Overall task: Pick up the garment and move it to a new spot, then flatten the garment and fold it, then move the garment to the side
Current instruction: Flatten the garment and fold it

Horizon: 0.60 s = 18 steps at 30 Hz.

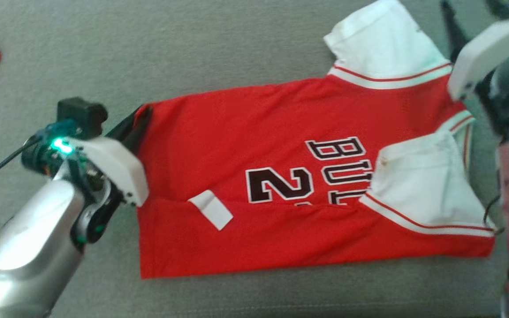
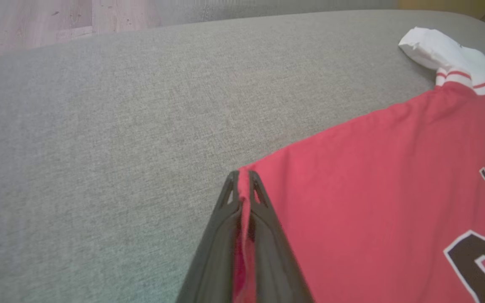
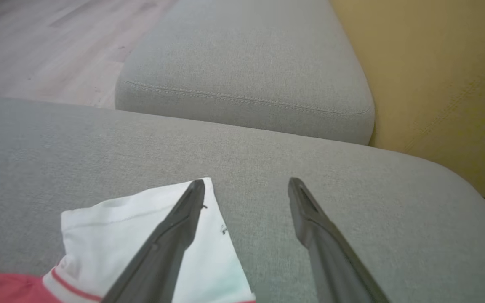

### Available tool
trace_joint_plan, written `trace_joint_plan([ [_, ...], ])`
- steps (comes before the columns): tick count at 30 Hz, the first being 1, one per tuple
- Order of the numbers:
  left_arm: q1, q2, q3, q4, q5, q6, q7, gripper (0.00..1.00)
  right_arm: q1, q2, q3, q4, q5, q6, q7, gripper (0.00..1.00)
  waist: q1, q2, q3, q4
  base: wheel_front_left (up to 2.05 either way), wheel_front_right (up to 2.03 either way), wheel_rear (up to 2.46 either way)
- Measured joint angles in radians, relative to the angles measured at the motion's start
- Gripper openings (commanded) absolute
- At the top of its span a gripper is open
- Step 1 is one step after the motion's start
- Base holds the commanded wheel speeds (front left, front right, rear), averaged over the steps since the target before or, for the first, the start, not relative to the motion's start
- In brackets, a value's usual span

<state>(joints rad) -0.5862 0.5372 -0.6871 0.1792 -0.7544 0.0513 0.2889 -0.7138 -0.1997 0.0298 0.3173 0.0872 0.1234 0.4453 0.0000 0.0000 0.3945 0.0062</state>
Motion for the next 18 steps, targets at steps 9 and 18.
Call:
trace_joint_plan([
  [9, -0.083, -0.088, -0.029, 0.012, 0.016, -0.017, -0.020, 0.00, -0.227, -0.040, 0.026, 0.301, 0.027, 0.000, 0.129, 1.00, 0.0001, 0.0000, 0.065, 0.096, 0.00, 0.00, 0.00],
  [18, -0.116, -0.130, -0.040, 0.048, 0.025, -0.031, -0.053, 0.00, -0.294, -0.061, 0.041, 0.424, 0.022, 0.000, 0.155, 0.96, 0.0001, 0.0000, 0.113, 0.147, 0.00, 0.00, 0.00],
])
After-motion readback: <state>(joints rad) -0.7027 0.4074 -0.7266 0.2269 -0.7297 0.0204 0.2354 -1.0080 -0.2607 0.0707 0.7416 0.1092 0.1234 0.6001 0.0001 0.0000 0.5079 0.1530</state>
